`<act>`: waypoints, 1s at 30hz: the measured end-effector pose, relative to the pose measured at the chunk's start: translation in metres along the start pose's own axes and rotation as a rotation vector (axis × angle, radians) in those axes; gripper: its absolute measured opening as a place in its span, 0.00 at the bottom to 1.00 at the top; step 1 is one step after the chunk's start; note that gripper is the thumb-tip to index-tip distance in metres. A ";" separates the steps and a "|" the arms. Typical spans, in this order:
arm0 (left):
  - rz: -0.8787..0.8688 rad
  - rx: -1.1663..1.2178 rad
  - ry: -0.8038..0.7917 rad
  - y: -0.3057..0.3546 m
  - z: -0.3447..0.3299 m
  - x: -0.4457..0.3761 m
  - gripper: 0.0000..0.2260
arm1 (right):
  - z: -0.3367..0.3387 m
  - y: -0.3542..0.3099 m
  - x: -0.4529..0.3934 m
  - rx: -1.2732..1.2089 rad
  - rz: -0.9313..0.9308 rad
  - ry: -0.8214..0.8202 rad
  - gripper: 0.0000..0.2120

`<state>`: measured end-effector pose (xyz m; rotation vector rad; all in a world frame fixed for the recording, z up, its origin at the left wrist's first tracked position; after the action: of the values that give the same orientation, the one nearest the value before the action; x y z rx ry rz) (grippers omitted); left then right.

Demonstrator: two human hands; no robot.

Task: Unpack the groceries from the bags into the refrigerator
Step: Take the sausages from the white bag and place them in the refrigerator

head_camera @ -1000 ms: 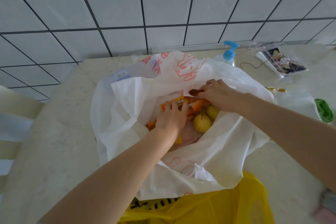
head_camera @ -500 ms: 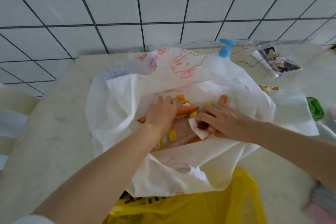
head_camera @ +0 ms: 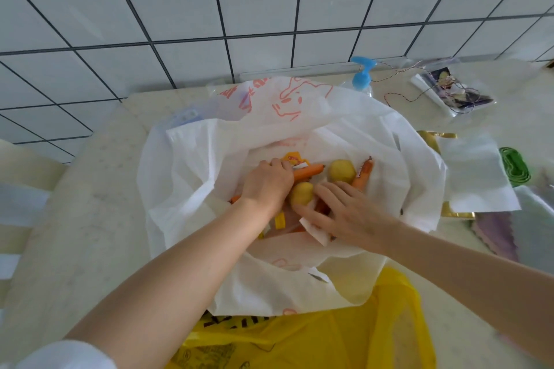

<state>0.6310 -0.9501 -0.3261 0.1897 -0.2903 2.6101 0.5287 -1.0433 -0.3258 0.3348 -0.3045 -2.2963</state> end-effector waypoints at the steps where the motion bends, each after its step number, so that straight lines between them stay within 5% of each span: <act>1: -0.007 0.007 -0.002 0.000 -0.001 0.000 0.15 | -0.002 -0.003 -0.003 0.009 0.016 -0.013 0.24; 10: 0.017 0.026 0.061 -0.006 -0.003 -0.006 0.13 | -0.012 0.003 0.006 -0.033 -0.038 -0.109 0.18; 16: 0.111 0.175 0.126 -0.028 0.008 -0.006 0.15 | 0.012 0.018 0.009 -0.051 -0.106 0.031 0.19; 25: 0.165 0.862 0.277 -0.043 0.076 0.070 0.18 | 0.110 0.015 0.000 -0.417 -0.319 0.348 0.06; 30: 0.383 1.258 0.260 -0.059 0.097 0.139 0.05 | 0.155 -0.003 -0.005 -0.567 -0.451 0.456 0.14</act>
<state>0.5486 -0.8583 -0.1960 0.2099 1.5517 2.7259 0.4787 -1.0194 -0.1812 0.6600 0.7044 -2.5198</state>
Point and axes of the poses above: each hand's wrist, its own x-axis away from the middle knuckle, its own z-axis out of the back of the hand, y = z × x, the point moved 6 cm from there along -x, towards the middle knuckle, and after that the axes turned 9 degrees about z, right-handed, at the moved point
